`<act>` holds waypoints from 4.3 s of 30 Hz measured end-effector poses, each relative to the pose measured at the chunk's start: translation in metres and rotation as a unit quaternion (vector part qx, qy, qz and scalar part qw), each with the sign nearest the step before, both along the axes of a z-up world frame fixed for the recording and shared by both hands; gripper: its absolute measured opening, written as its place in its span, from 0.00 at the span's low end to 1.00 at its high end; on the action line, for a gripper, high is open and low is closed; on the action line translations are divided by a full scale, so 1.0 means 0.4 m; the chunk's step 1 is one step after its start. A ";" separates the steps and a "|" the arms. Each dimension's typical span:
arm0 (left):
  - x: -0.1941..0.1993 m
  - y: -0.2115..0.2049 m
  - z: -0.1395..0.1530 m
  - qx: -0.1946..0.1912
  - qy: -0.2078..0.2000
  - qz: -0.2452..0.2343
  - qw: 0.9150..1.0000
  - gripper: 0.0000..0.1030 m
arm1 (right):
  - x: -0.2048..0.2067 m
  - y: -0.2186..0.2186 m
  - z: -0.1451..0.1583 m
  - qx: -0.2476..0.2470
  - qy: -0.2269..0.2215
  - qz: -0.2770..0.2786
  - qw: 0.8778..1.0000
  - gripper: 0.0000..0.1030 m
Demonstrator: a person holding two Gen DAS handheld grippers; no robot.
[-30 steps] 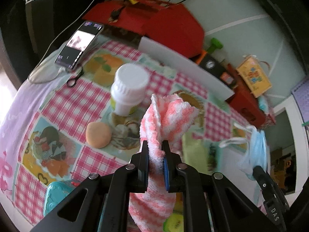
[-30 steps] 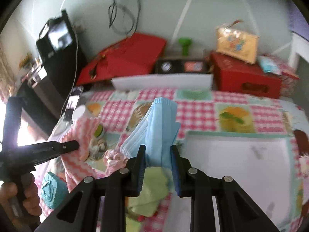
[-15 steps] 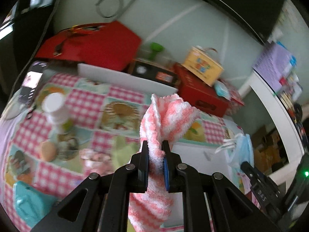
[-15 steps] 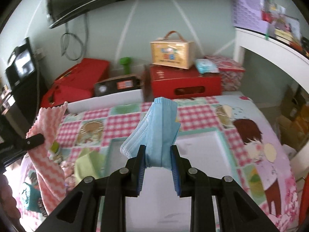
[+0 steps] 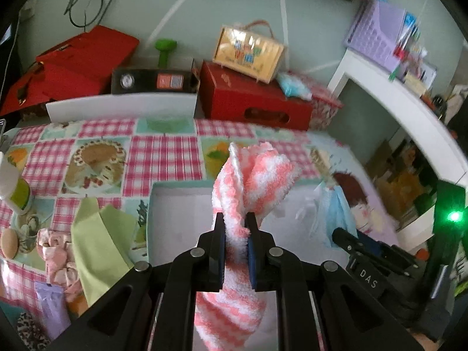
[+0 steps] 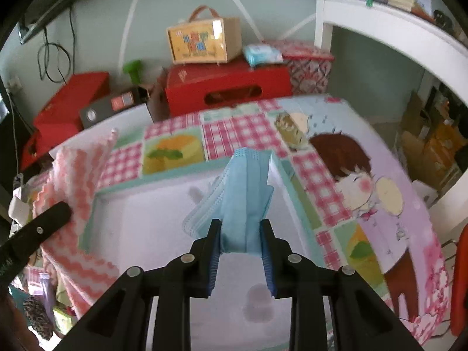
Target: Organize soft objects
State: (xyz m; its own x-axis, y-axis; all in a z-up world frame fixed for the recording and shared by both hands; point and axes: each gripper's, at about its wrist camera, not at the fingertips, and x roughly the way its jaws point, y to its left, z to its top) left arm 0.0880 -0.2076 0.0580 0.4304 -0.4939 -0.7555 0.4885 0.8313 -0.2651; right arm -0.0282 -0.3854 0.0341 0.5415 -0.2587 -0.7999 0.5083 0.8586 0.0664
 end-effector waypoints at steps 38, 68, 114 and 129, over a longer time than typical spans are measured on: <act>0.028 0.095 -0.097 -0.022 0.132 0.015 0.991 0.92 | 0.039 0.023 -0.049 -0.021 0.077 -0.004 0.997 1.00; 0.134 0.381 -0.047 0.108 0.083 0.198 0.971 0.93 | 0.042 0.049 -0.037 -0.045 0.091 -0.015 0.995 1.00; 0.245 0.734 -0.151 0.067 0.189 0.325 0.924 0.93 | 0.298 0.687 -0.085 -0.013 0.041 0.334 0.942 1.00; 0.278 0.785 -0.194 0.002 0.252 0.328 0.911 0.93 | 0.373 0.775 -0.087 0.076 0.133 0.447 0.881 1.00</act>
State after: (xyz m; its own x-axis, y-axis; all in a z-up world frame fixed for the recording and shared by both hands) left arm 0.1993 0.1064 -0.0195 0.2301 -0.2516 -0.9401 -0.2956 0.9023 -0.3138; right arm 0.1210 -0.0755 -0.0006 0.2629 0.2974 -0.9179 -0.3529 0.9150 0.1954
